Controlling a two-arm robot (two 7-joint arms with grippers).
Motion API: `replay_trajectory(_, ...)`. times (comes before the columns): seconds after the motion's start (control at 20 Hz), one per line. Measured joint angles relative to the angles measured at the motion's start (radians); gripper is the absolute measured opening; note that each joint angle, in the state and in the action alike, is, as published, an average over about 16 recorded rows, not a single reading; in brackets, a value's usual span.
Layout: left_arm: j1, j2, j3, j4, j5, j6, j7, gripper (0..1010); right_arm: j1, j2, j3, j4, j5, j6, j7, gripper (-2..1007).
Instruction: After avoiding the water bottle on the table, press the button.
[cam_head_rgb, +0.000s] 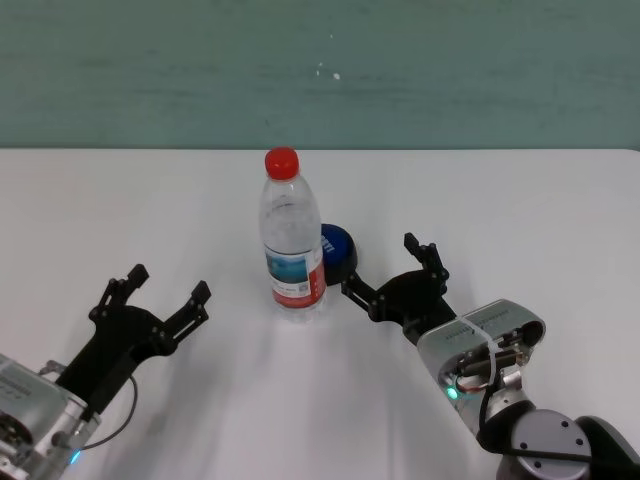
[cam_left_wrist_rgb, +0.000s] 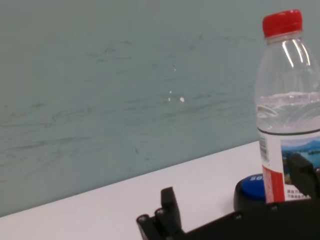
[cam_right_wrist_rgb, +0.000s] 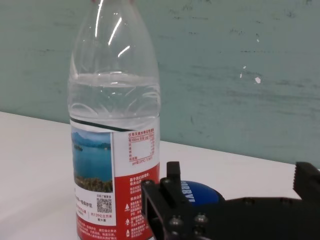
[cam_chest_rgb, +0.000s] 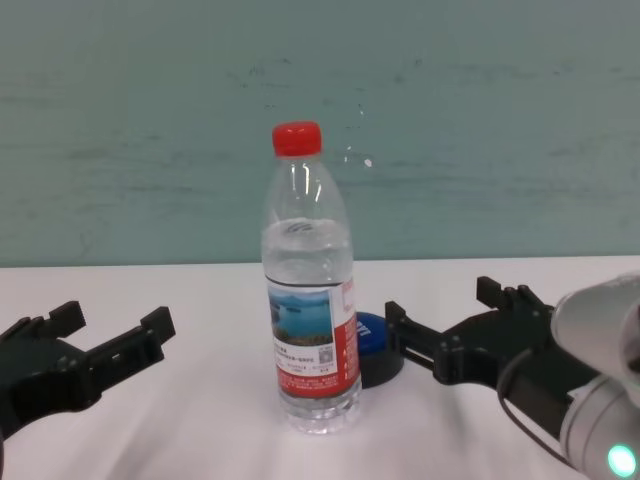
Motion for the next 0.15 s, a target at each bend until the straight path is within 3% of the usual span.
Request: replay_trajectory(0.15,0.0,0.0,0.0,0.0,0.0,0.0,0.0,1010,0.0,0.0,0.0,0.0,0.0,0.0,0.0,1004)
